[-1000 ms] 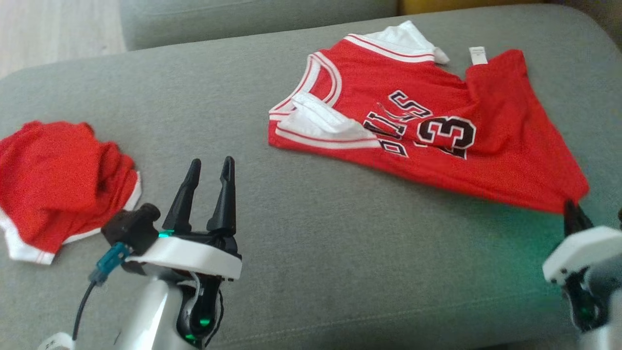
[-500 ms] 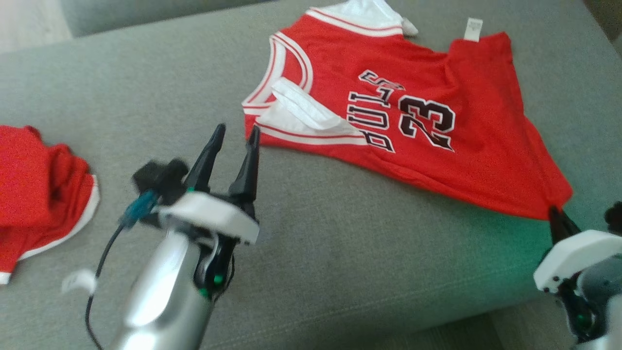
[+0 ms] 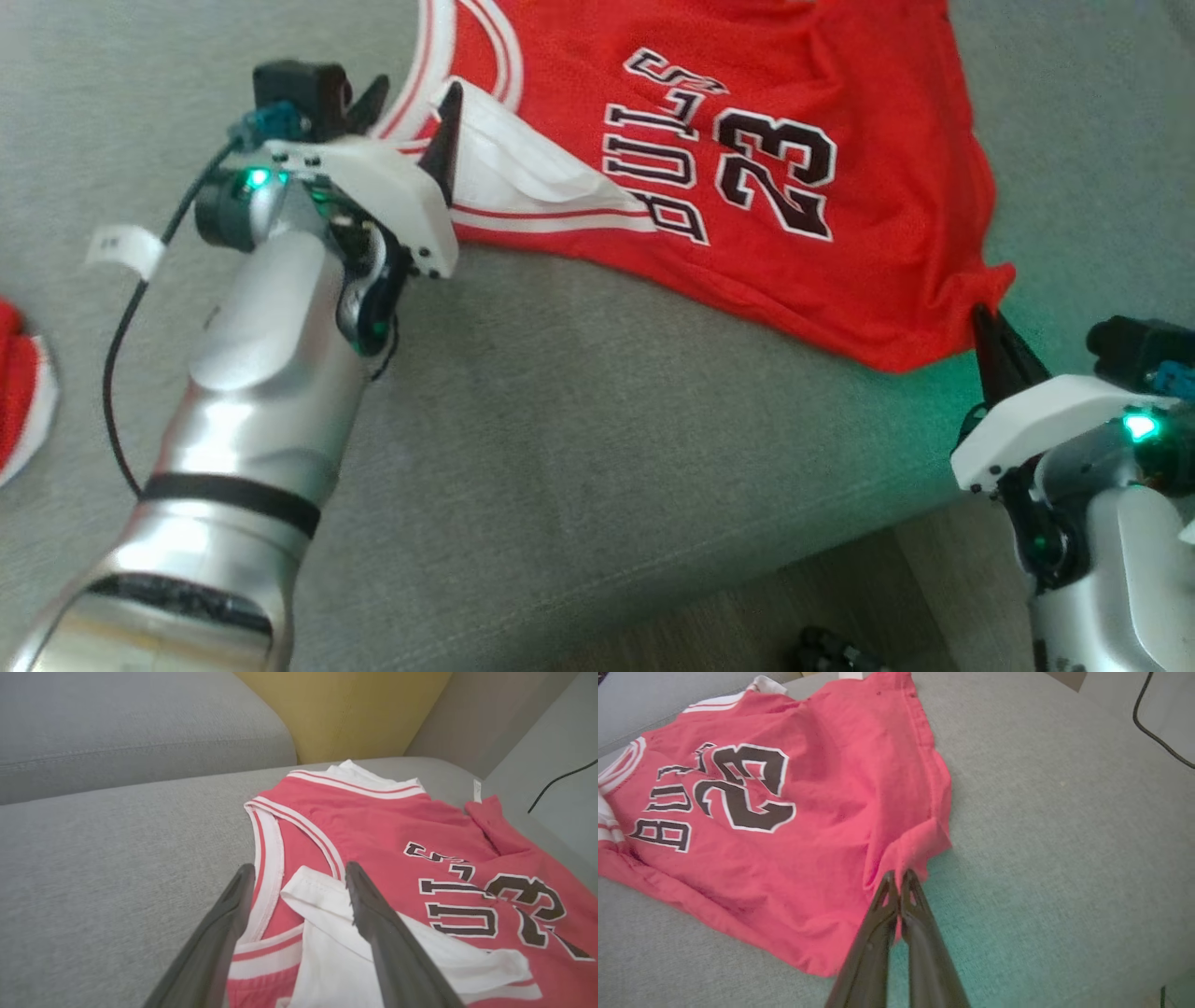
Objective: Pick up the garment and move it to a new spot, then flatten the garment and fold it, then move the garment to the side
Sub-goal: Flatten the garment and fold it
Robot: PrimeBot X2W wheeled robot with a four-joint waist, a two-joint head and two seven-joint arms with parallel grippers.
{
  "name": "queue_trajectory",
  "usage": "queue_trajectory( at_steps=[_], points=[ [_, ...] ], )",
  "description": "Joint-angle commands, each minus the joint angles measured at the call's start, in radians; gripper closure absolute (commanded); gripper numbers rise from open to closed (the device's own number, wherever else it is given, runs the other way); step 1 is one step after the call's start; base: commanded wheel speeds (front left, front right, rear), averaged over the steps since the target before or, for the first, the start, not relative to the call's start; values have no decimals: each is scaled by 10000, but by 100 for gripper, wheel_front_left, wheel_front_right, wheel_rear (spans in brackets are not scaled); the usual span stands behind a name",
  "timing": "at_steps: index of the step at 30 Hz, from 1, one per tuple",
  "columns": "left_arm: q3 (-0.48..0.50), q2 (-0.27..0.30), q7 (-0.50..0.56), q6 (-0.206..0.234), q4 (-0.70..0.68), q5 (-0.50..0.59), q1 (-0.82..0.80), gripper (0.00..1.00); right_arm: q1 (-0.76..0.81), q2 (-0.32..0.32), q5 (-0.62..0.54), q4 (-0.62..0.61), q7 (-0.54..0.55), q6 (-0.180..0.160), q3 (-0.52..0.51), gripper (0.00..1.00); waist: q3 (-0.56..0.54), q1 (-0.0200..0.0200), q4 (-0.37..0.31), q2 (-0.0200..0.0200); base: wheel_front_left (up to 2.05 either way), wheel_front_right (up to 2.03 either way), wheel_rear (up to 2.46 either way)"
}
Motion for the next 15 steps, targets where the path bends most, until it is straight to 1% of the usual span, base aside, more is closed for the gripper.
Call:
queue_trajectory(
  at_steps=[1, 9, 15],
  points=[
    [165, 261, 0, 67, -36, 106, -527, 0, -239, -90, 96, -250, -168, -7, 237, 100, 285, -1, -282, 0, 0, 0, 0],
    [-264, 248, 201, 148, 1597, 482, -1649, 0, -400, -90, 258, 121, -615, -7, 415, 100, 577, -1, -536, 0, 0, 0, 0],
    [-423, 217, 48, 35, 2347, 521, -2170, 0, -446, -90, 413, 404, -827, -7, 555, 100, 694, -1, -650, 0, 0, 0, 0]
  ],
)
